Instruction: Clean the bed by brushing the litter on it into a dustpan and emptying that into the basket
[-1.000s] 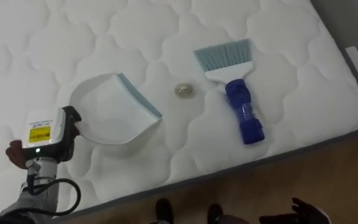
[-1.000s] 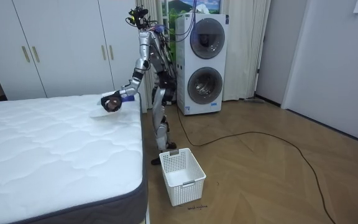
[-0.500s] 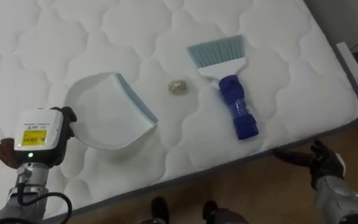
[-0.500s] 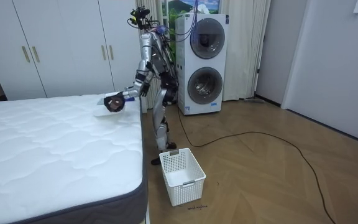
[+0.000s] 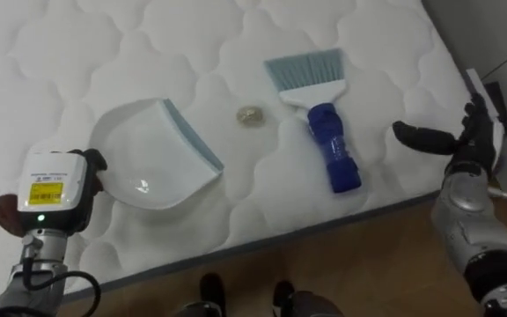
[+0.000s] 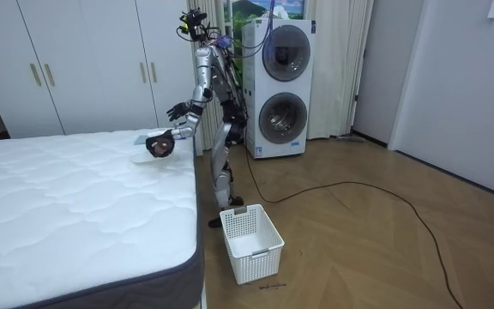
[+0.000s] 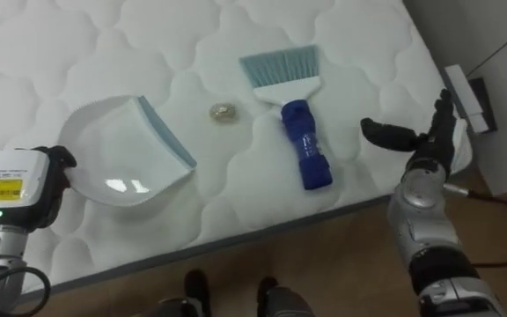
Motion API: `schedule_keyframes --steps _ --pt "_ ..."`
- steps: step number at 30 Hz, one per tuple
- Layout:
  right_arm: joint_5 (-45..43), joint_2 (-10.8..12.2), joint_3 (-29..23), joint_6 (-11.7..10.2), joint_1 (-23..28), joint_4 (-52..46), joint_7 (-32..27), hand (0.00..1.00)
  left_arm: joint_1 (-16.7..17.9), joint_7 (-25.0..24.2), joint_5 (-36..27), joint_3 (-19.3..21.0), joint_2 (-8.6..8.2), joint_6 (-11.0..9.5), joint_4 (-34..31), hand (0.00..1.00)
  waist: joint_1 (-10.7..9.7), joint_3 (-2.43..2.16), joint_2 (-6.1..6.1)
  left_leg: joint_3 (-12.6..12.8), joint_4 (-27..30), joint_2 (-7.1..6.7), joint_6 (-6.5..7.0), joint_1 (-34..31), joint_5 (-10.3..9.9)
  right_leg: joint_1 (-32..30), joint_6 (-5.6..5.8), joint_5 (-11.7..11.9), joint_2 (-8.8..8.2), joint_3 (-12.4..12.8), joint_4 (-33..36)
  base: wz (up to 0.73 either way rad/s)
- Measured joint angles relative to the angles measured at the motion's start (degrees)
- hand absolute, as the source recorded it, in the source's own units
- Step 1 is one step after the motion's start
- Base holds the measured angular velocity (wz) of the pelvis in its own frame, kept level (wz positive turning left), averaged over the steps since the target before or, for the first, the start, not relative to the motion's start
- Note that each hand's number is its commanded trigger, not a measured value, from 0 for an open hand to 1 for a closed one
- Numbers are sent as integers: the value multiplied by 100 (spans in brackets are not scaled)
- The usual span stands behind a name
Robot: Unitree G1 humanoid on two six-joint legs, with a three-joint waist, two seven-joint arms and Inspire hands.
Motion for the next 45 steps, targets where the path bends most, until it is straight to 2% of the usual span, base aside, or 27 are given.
schedule_keyframes --steps 6,10,15,19,23,27,40,43,45 --pt "-251 11 548 -73 -3 -131 25 0 -112 -201 3 -147 -22 27 -169 100 188 9 14 -26 19 5 -7 -8 -30 14 -3 0 -11 -56 17 5" --pt "-237 64 647 -73 -3 -130 75 0 -139 -268 -6 -179 -68 49 -241 100 259 29 46 -49 19 -1 -7 -19 -34 16 -2 -1 -13 -70 11 0" --pt "-187 78 648 -84 -3 -109 128 0 -146 -276 -24 -183 -79 46 -369 100 268 106 167 -96 57 -3 -2 -92 -39 -4 -3 -14 -24 -143 6 5" --pt "-142 96 675 -122 -6 -50 143 0 -173 -289 -106 -237 -79 34 -391 100 293 127 201 -99 70 -5 -8 -111 -49 -8 -7 -43 -30 -160 7 1" --pt "72 93 830 -181 -26 433 375 0 -234 -366 -151 -350 -79 35 -388 100 314 131 210 -111 90 -2 -10 -132 -69 4 -6 -46 -33 -199 23 5" --pt "309 71 859 -196 -50 990 591 0 -302 -355 -162 -360 -79 -54 -400 100 315 160 271 -183 105 -5 -7 -209 -73 -2 -6 -48 -38 -293 -39 11" --pt "357 17 903 -368 -184 1503 944 0 -358 -359 -163 -460 -65 -39 -470 100 307 154 298 -288 176 -73 7 -350 -80 -81 28 -96 -85 -367 15 5" --pt "190 22 976 -368 -213 1649 921 0 -398 -367 -161 -458 -159 15 -470 100 337 152 304 -332 196 -74 9 -358 -82 -51 27 -95 -72 -445 10 8" --pt "-89 19 1008 -368 -201 1859 910 0 -414 -407 -161 -460 -289 89 -450 100 325 146 364 -416 222 -87 9 -354 -82 11 28 -95 -59 -500 -12 13"
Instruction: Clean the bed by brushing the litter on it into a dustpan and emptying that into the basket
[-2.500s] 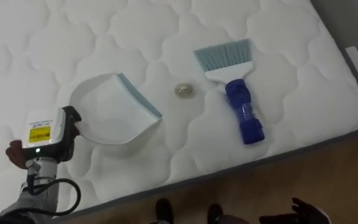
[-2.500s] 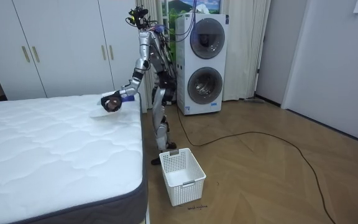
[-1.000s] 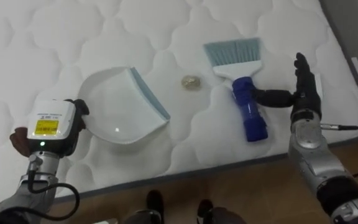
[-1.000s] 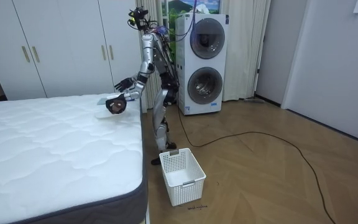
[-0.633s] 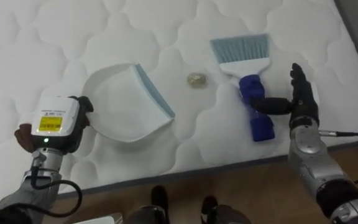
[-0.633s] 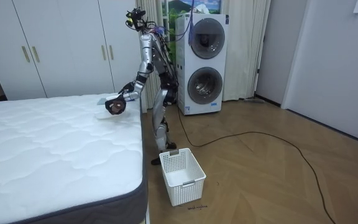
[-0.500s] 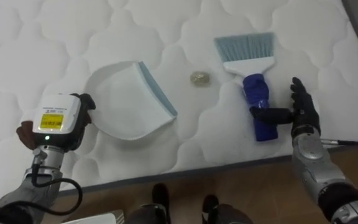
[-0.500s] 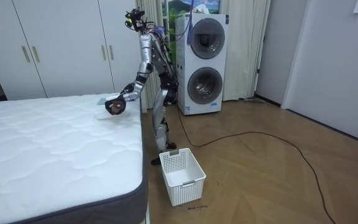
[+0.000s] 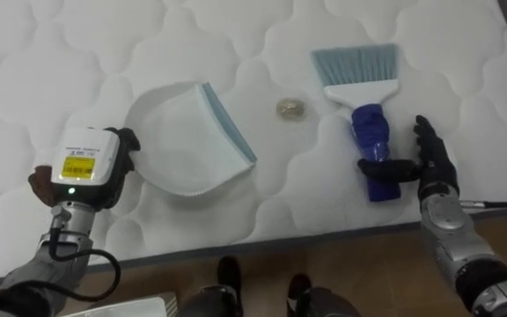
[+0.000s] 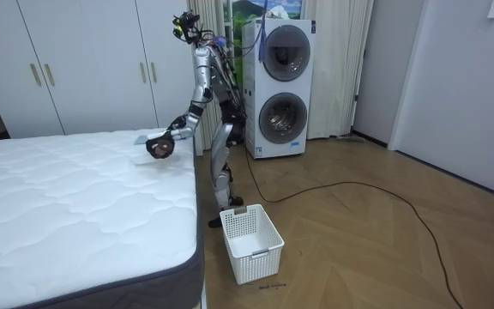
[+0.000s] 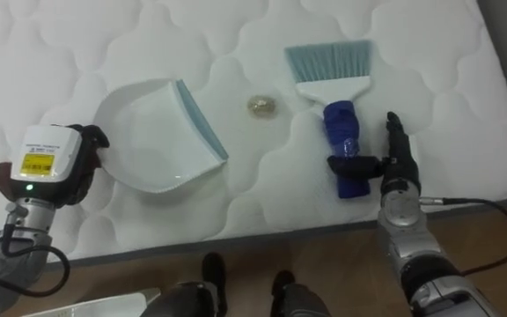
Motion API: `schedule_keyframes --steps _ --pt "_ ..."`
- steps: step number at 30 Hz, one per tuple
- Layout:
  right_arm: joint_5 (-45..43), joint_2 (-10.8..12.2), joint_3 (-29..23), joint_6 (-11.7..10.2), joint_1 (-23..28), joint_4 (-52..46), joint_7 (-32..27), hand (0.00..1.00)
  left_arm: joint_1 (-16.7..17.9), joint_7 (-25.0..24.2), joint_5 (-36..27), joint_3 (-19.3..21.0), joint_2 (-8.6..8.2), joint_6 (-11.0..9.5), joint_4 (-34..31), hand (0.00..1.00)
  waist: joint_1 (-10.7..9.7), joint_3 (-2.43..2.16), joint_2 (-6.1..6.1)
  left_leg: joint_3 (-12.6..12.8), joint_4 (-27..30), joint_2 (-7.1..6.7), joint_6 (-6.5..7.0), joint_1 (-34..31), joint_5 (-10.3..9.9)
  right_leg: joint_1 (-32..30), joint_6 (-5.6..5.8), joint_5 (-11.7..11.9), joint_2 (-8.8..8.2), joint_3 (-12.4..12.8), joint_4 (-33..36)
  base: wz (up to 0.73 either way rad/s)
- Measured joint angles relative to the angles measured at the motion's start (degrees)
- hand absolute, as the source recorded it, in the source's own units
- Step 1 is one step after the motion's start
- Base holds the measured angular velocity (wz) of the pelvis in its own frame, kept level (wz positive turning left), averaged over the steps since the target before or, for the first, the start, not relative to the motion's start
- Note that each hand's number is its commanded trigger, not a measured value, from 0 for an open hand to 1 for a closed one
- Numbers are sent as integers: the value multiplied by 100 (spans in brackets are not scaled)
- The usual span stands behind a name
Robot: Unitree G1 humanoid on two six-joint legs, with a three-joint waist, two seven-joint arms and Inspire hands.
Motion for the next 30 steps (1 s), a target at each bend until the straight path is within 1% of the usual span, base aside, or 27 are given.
schedule_keyframes --steps 2,3,4,5,6,8,10,12,13,15,17,21,23,25,27,30 --pt "-294 0 14 0 -12 87 -26 0 -5 -18 2 -1 -29 13 0 100 4 -1 9 -8 2 5 -1 5 1 7 2 3 7 -1 -3 5" --pt "-418 -4 39 -3 -12 123 -49 29 -4 -28 1 0 -29 13 4 100 12 -2 15 -4 0 8 -2 12 2 6 1 3 12 5 9 0" --pt "-474 -8 63 -3 -10 128 -65 63 -3 -32 0 -1 -32 14 6 100 13 -3 18 -3 -3 8 -3 18 3 6 1 3 11 9 14 0" --pt "-593 -9 77 -2 -4 136 -107 86 -4 -69 -2 1 -54 29 21 100 15 -8 39 -1 -14 8 -5 31 4 10 1 3 12 12 14 0" --pt "-677 -11 78 -2 -1 146 -147 100 -3 -88 -8 3 -93 58 31 100 12 -10 70 1 -20 6 -5 43 4 21 1 3 12 -2 13 0" --pt "-838 -19 74 -2 -2 210 -207 100 -1 -131 -10 4 -161 112 38 100 13 -27 120 -2 -27 4 -5 57 4 39 1 3 5 -25 11 0" --pt "-993 -40 67 2 -6 239 -299 100 0 -180 -10 6 -195 156 38 100 13 -33 129 -2 -47 2 -12 78 8 54 0 2 6 -24 5 0" --pt "-1145 -192 68 18 -6 263 -391 100 1 -222 -9 6 -214 206 29 100 13 -34 130 -9 -56 8 -15 96 10 89 -2 1 9 -37 -38 0" --pt "-1187 -194 68 24 -7 265 -407 100 1 -229 -9 5 -214 211 26 100 14 -34 129 -9 -60 9 -15 95 11 91 -3 2 9 -39 -45 0" --pt "-1277 -333 68 65 -13 286 -424 100 6 -237 -9 5 -233 239 17 100 17 -36 125 -8 -80 5 -15 95 11 96 -2 2 15 -46 -65 0" --pt "-1272 -351 65 82 -37 326 -498 100 22 -239 -11 4 -238 242 13 100 20 -37 121 -8 -100 4 -16 95 11 98 -2 2 20 -50 -82 0" --pt "-1290 -351 99 273 -161 458 -609 100 41 -238 -25 -23 -238 244 11 100 23 -36 106 -25 -134 3 -26 95 17 109 -2 1 31 -50 -86 2" --pt "-1287 -335 117 327 -153 462 -614 100 45 -237 -39 -26 -238 248 16 100 20 -35 92 -38 -135 5 -26 95 18 127 -2 2 41 -55 -112 4" --pt "-1287 -276 139 352 -103 478 -591 100 46 -237 -77 -57 -238 248 15 100 3 -35 89 -73 -132 7 -28 100 19 172 -3 2 55 -85 -166 7" --pt "-1277 -120 135 374 -5 493 -590 100 43 -237 -77 -62 -238 248 12 100 -6 -36 58 -87 -131 3 -28 103 18 178 -3 3 53 -94 -194 3" --pt "-1273 -69 116 374 39 487 -568 100 40 -225 -77 -56 -240 248 6 100 -8 -36 59 -91 -130 4 -27 95 18 179 2 26 64 -87 -233 -1"
